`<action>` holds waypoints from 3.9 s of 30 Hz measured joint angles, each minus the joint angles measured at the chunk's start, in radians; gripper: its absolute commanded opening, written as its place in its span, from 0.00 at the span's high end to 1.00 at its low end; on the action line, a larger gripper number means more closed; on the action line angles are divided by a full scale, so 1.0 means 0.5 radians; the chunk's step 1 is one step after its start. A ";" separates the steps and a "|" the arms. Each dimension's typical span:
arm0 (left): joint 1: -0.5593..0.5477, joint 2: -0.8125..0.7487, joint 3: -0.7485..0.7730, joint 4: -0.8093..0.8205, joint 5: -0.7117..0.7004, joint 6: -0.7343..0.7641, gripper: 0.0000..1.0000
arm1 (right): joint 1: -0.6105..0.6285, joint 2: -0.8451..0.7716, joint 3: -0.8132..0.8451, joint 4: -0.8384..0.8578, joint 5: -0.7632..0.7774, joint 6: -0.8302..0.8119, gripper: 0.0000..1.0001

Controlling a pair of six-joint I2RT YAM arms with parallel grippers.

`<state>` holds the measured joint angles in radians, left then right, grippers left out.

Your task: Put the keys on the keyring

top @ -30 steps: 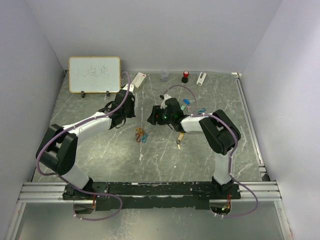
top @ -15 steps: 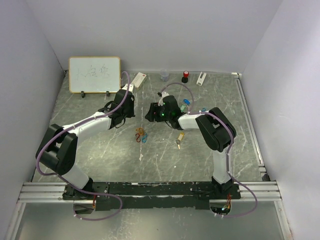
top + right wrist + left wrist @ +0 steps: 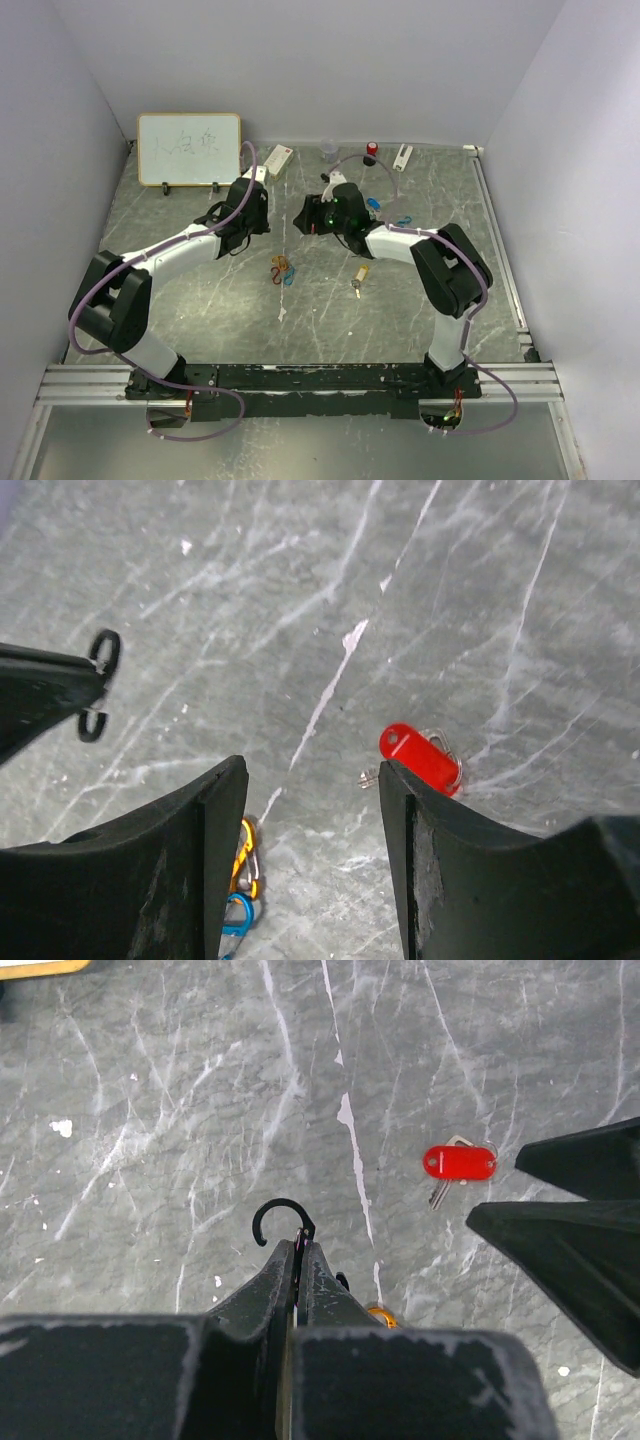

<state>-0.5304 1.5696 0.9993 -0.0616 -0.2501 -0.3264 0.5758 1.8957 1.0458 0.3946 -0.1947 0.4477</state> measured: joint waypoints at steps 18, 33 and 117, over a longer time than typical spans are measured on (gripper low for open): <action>0.000 0.000 0.000 0.000 0.053 -0.014 0.93 | -0.333 0.015 -0.163 0.003 -0.121 -0.029 0.52; 0.000 0.002 0.000 0.001 0.060 -0.015 0.93 | -0.331 0.147 -0.151 0.103 -0.232 0.012 0.56; 0.005 0.092 0.049 0.005 0.145 -0.015 0.93 | -0.192 -0.308 -0.397 0.212 0.108 -0.353 1.00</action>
<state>-0.5278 1.6157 1.0237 -0.0593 -0.1776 -0.3340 0.4801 1.7416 0.8471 0.5007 -0.1410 0.2710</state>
